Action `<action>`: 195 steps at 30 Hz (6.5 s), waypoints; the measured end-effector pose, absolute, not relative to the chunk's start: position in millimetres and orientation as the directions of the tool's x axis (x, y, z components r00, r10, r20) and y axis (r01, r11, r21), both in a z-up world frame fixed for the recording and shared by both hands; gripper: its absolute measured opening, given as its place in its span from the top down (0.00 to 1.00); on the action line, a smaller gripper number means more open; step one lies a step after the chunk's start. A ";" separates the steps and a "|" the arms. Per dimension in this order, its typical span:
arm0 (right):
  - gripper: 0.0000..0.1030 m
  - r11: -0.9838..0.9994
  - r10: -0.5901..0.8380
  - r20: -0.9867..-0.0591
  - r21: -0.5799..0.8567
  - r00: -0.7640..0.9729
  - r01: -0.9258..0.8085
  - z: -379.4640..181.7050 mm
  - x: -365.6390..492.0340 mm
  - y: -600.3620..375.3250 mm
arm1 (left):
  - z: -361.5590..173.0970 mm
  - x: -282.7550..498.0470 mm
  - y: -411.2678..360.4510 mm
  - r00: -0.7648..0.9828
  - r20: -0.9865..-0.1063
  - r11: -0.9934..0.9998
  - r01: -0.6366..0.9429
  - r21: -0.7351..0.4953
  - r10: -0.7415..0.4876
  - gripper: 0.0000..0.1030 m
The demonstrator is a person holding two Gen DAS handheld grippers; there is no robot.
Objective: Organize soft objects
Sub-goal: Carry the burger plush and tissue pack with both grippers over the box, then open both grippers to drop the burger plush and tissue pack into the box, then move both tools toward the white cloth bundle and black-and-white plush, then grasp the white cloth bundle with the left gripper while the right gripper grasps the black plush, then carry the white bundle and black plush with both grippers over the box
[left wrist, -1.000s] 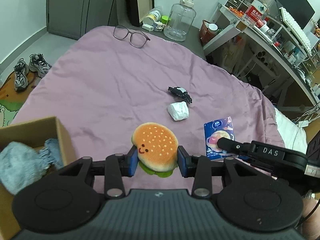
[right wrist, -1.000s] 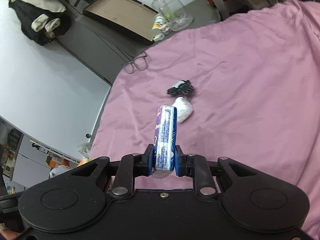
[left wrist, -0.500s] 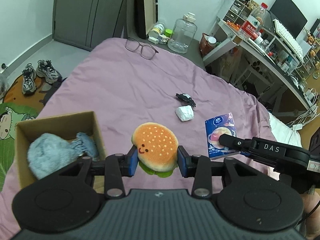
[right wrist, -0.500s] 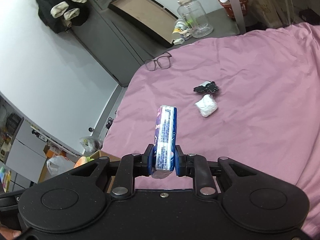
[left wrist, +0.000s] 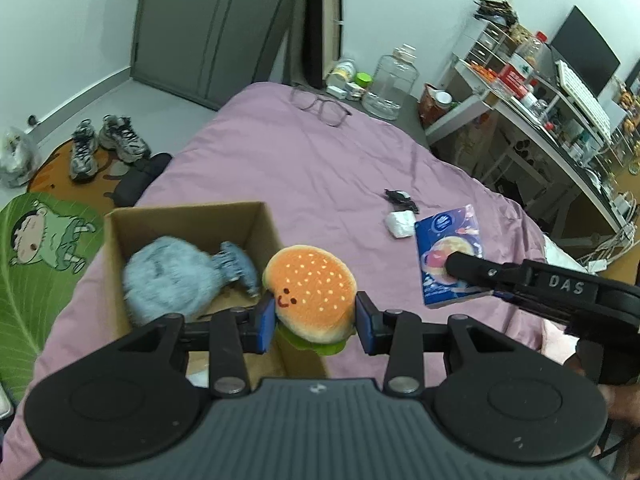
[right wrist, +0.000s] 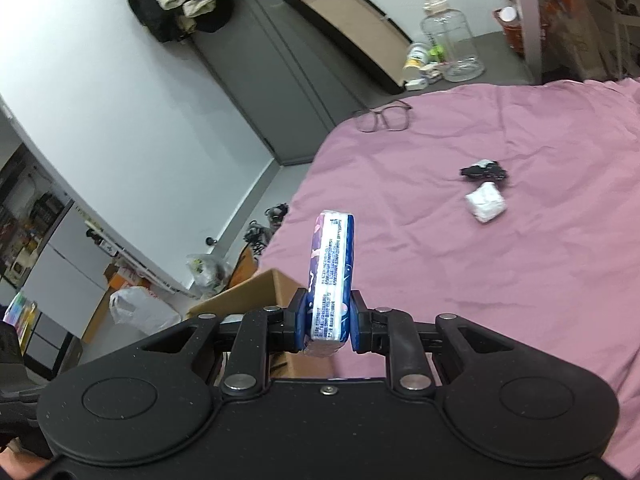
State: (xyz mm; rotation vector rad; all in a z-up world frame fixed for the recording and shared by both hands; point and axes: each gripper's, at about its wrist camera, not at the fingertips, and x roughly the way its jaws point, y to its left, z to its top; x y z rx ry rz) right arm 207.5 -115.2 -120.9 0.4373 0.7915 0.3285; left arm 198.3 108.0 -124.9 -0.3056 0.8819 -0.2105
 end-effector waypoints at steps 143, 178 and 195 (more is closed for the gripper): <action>0.60 0.514 0.639 -0.501 0.843 0.584 0.160 -314.3 434.8 -310.6 | -259.2 452.2 -112.9 0.452 -0.861 0.968 0.019 -0.250 -0.232 0.55; 0.89 0.713 0.501 -0.526 0.701 0.687 0.017 -184.9 318.5 -255.2 | -132.0 326.9 -15.7 0.578 -0.778 0.957 0.021 -0.289 -0.247 0.55; 0.89 0.741 0.506 -0.516 0.671 0.691 -0.042 -136.8 251.7 -203.1 | -95.1 253.8 34.3 0.640 -0.732 0.959 0.028 -0.281 -0.234 0.55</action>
